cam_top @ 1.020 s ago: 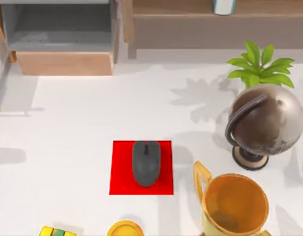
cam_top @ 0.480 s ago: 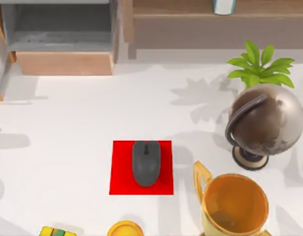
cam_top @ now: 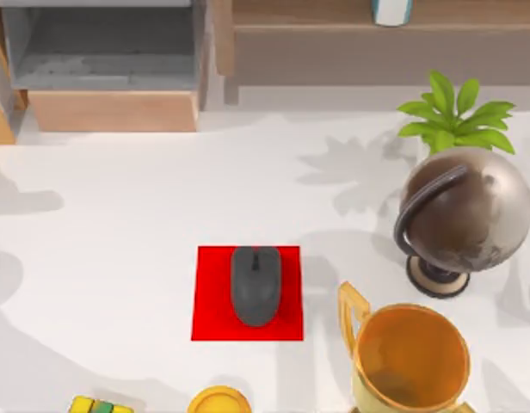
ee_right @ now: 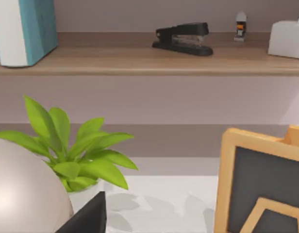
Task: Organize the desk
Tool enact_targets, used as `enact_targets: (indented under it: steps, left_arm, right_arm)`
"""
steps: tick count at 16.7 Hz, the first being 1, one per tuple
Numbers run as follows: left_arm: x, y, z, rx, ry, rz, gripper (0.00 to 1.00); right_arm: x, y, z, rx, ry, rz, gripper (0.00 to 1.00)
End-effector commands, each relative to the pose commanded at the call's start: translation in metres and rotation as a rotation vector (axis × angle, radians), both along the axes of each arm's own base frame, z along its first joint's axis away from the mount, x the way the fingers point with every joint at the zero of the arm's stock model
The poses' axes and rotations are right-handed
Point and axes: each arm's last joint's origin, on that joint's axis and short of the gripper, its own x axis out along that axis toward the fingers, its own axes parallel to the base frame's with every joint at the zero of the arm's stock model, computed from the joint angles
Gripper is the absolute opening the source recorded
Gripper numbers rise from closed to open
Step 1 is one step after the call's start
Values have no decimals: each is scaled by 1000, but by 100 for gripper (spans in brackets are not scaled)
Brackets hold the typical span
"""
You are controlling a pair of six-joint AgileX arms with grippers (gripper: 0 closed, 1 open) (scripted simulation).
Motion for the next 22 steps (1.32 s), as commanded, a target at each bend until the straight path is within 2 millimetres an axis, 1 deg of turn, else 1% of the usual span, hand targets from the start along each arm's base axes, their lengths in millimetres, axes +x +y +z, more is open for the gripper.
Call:
enact_targets:
  steps: [3, 5, 7, 10, 12, 14, 17, 22]
  left_arm:
    - [-2, 1, 0, -2, 3, 2, 0]
    - [3, 0, -2, -3, 7, -1, 0]
    - [16, 0, -2, 0, 5, -8, 0]
    - [44, 1, 1, 5, -6, -4, 0]
    - [58, 0, 0, 1, -1, 1, 0]
    - [61, 0, 0, -2, 3, 2, 0]
    - [61, 0, 0, -2, 3, 2, 0]
    - [61, 0, 0, -2, 3, 2, 38]
  right_arm:
    - [0, 0, 0, 0, 0, 0, 100]
    - [0, 0, 0, 0, 0, 0, 100]
    - [0, 0, 0, 0, 0, 0, 100]
    - [0, 0, 0, 0, 0, 0, 100]
    - [0, 0, 0, 0, 0, 0, 100]
    - [0, 0, 0, 0, 0, 0, 100]
    - [0, 0, 0, 0, 0, 0, 100]
    - [0, 0, 0, 0, 0, 0, 100]
